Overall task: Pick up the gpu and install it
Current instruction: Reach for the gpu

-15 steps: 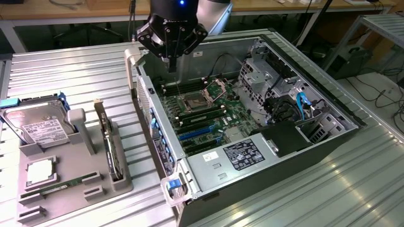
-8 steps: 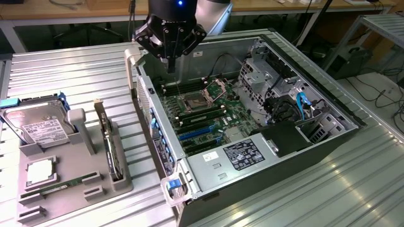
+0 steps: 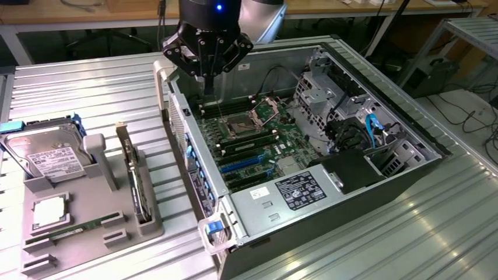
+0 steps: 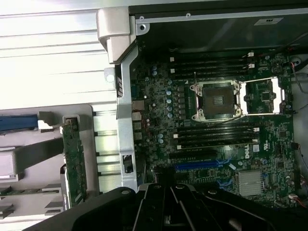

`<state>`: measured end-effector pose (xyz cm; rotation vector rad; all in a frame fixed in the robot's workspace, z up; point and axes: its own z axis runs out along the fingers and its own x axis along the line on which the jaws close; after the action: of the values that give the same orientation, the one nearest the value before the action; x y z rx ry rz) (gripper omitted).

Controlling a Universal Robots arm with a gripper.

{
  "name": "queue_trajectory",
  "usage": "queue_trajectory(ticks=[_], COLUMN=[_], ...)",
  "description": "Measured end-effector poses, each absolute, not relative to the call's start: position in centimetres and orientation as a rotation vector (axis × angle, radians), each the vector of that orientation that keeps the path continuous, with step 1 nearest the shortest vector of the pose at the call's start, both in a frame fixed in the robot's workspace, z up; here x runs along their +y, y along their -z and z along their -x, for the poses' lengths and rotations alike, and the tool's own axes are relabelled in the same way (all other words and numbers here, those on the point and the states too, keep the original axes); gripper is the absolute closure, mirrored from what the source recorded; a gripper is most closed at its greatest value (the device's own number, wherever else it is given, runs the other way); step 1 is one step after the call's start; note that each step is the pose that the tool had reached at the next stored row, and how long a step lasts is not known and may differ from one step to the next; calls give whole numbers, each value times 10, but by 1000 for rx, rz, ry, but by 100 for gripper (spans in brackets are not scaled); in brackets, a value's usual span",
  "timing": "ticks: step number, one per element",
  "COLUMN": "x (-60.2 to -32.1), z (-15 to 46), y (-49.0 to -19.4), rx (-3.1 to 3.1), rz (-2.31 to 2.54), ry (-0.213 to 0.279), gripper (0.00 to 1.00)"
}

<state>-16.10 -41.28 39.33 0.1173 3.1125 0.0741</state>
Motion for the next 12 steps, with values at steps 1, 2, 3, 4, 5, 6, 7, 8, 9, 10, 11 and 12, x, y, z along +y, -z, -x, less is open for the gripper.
queue_trajectory(ticks=[1,2,3,4,5,6,7,8,9,10,11,12], x=[-414,-417,-418,-419,-421,-422,-423,-424,-425,-426,-427,-427], z=[163,165,167,169,171,173,176,178,180,182,184,186], y=[-393,-393,-393,-393,-393,-393,-393,-393,-393,-393,-393,-393], rx=[3113,3113,3113,3113,3113,3113,3113,3113,3113,3113,3113,3113], rz=[-116,-113,-112,-110,-109,-107,-106,-105,-104,-103,-102,-101], ry=[-74,-74,-74,-74,-74,-74,-74,-74,-74,-74,-74,-74], gripper=[89,89,89,89,89,89,89,89,89,89,89,89])
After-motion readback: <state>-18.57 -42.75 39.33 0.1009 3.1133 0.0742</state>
